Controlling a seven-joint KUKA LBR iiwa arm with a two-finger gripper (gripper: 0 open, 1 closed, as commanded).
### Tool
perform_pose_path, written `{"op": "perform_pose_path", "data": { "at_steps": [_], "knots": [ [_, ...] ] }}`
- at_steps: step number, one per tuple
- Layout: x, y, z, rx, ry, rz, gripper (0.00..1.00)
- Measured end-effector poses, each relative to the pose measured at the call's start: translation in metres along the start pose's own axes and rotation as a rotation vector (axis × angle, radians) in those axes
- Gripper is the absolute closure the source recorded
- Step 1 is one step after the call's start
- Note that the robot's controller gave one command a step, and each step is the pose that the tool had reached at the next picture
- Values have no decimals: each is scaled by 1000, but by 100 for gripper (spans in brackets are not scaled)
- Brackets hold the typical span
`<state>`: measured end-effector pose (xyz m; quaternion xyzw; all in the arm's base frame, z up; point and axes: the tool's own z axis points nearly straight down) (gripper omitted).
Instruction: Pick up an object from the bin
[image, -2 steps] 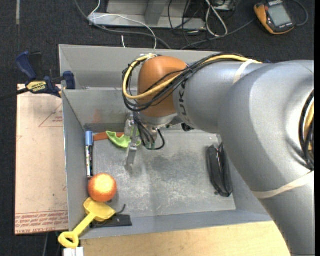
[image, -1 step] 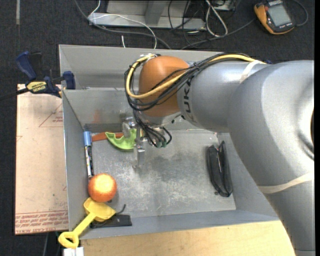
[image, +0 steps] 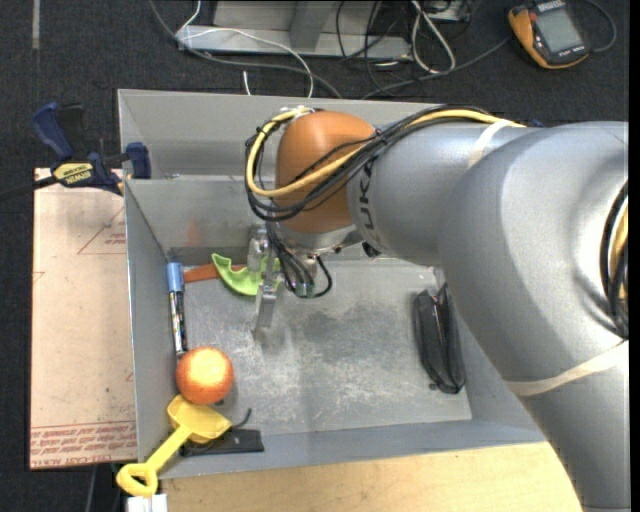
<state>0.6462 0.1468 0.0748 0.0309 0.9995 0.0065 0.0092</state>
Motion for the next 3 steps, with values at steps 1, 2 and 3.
{"op": "perform_pose_path", "data": {
  "at_steps": [1, 2, 3],
  "knots": [
    [-2, -3, -1, 3, -2, -245, 100],
    [-2, -3, -1, 3, -2, -244, 100],
    [-2, -3, -4, 1, -3, -243, 100]
  ]
}}
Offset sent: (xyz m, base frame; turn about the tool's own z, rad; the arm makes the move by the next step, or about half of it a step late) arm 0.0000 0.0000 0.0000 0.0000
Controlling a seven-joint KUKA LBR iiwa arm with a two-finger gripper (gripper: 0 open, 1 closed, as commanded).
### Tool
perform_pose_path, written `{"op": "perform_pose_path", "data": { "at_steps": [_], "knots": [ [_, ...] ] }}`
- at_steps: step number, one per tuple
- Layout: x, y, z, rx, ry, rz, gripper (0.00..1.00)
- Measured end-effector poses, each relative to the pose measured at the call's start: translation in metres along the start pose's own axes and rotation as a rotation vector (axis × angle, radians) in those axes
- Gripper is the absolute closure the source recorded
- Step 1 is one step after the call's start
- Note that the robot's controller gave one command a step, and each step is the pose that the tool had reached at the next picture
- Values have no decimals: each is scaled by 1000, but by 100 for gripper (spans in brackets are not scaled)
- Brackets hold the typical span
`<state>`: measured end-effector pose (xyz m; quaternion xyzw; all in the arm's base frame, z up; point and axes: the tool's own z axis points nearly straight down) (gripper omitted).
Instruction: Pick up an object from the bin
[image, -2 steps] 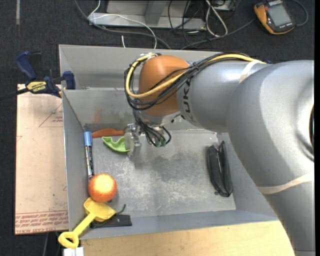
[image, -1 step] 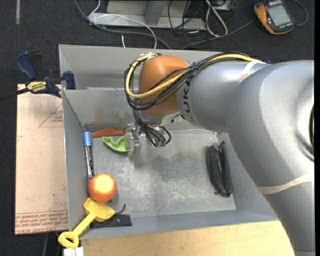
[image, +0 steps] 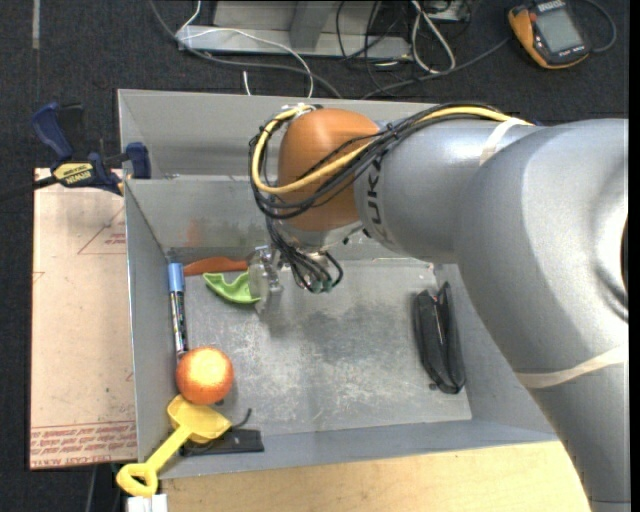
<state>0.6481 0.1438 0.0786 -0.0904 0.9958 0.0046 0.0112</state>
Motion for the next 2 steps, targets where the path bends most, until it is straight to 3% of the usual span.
{"op": "perform_pose_path", "data": {
  "at_steps": [2],
  "knots": [
    [0, 1, -52, -1, 4, 2, 100]
  ]
}}
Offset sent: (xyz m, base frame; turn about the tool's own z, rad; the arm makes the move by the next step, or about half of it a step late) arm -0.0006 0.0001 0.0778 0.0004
